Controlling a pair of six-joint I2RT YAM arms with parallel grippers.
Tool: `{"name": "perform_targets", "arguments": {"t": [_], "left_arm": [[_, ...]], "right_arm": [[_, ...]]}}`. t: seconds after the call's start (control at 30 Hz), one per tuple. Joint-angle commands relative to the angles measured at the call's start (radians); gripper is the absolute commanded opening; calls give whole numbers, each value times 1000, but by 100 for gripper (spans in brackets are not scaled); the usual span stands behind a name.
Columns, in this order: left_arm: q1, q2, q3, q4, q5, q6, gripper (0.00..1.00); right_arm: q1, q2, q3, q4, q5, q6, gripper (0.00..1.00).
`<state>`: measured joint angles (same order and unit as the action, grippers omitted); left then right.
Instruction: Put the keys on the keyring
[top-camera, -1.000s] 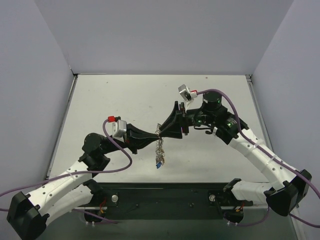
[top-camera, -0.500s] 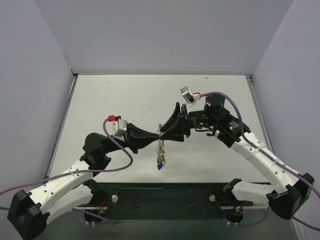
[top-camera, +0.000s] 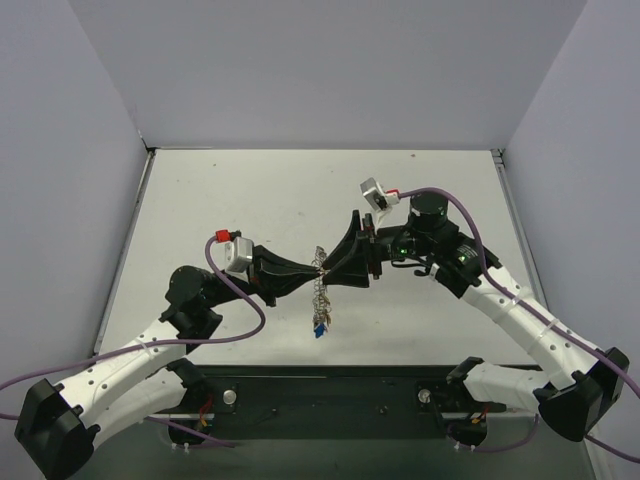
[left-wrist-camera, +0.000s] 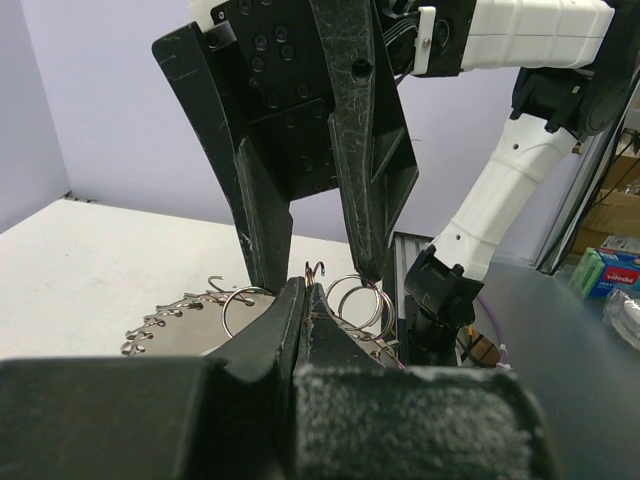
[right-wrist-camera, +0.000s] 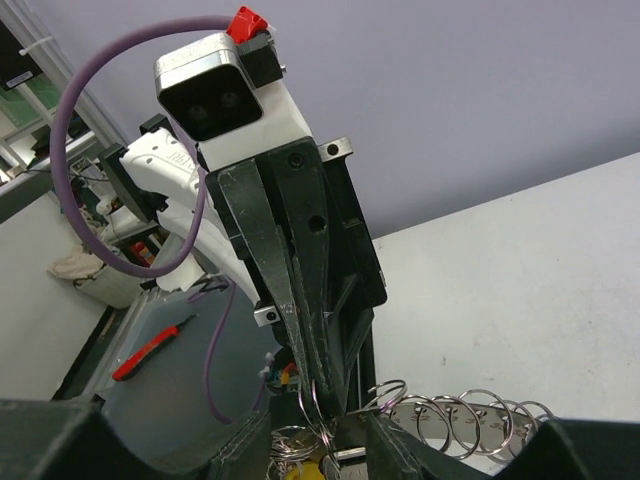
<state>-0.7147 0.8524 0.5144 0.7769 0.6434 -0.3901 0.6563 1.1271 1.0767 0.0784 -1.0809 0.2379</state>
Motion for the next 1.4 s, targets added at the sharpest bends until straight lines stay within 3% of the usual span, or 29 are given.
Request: {"name": "perform_targets", "arguments": {"t": [0.0, 0.17, 0.2, 0.3, 0.63, 0.7, 0.8, 0.9, 0.97, 1.0, 1.03, 1.37], "left_arm": [[-3, -6, 30, 125, -19, -23, 0], [-3, -1, 33, 133, -14, -30, 0], [-3, 0, 35, 131, -10, -35, 0], [-5, 11, 38, 133, -1, -38, 0], [-14, 20, 41, 130, 7, -43, 0], [-14, 19, 39, 125, 6, -41, 0], [-14, 20, 39, 124, 7, -41, 0], [-14, 22, 39, 127, 7, -44, 0], [-14, 22, 41, 125, 7, -43, 0], [-14, 22, 42, 125, 7, -43, 0], [-14, 20, 44, 124, 7, -43, 0], [-12, 11, 61, 82, -19, -35, 0]], "right_arm": [[9, -13, -9, 32, -16, -22, 38], [9, -10, -12, 35, -10, -20, 24], [9, -9, -11, 38, -10, -12, 12], [9, -4, -8, 57, -10, 3, 0], [9, -21, -18, 118, 6, 32, 0], [9, -32, -24, 121, 19, 31, 13], [9, -38, -27, 130, 26, 34, 23], [9, -32, -23, 138, 19, 44, 24], [9, -24, -20, 142, 7, 47, 19], [9, -20, -20, 142, -2, 52, 6], [9, -18, -18, 142, -5, 54, 0], [8, -13, -8, 120, -17, 37, 0]]}}
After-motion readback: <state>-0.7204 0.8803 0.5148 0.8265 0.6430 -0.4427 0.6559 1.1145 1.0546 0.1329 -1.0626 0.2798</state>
